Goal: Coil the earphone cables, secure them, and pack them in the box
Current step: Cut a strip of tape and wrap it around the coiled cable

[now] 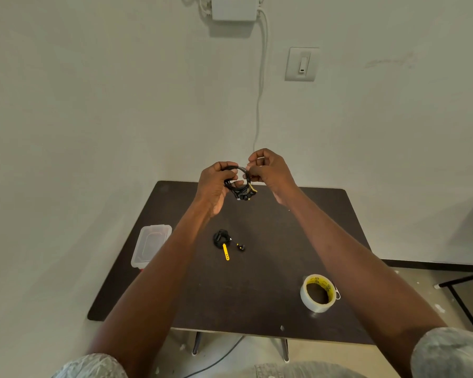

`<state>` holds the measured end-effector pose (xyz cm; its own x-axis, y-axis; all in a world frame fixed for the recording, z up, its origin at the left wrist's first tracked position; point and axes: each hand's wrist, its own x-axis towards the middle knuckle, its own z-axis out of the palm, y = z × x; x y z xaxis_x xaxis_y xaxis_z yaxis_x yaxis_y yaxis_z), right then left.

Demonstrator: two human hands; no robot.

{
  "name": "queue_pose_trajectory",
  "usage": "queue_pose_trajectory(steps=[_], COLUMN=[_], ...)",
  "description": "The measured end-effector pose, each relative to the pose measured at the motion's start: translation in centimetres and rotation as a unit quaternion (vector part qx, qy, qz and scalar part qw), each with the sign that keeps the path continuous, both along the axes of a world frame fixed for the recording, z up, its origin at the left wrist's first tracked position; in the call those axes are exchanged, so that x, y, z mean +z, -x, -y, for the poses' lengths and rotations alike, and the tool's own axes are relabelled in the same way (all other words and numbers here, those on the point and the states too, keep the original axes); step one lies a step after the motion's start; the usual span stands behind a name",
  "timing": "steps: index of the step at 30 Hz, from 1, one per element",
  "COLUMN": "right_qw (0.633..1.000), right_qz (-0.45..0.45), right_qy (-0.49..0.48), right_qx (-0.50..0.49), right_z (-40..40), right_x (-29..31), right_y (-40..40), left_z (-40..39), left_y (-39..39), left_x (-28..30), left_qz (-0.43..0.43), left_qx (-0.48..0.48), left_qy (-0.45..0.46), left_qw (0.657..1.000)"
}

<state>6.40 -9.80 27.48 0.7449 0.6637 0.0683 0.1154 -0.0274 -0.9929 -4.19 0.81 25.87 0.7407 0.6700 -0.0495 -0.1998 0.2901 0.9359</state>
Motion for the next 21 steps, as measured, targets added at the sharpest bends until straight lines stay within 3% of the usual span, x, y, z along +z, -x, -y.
queue_pose_trajectory(steps=[4, 11, 15, 21], right_qw=[0.990, 0.972, 0.976, 0.992], right_qz=[0.117, 0.208, 0.190, 0.074], right_qy=[0.018, 0.098, 0.103, 0.067], right_qx=[-0.083, 0.039, 0.030, 0.081], right_z=[-0.2, -0.7, -0.8, -0.7], right_x=[-0.4, 0.0, 0.0, 0.3], right_y=[-0.2, -0.8, -0.9, -1.1], left_z=[-0.3, -0.4, -0.5, -1.1], left_y=[-0.1, -0.2, -0.4, -0.7], left_x=[-0.1, 0.1, 0.2, 0.2], left_qz=[-0.001, 0.003, 0.005, -0.005], left_qx=[0.000, -0.015, -0.015, -0.013], left_qy=[0.008, 0.008, 0.009, -0.003], left_qw=[1.000, 1.000, 1.000, 1.000])
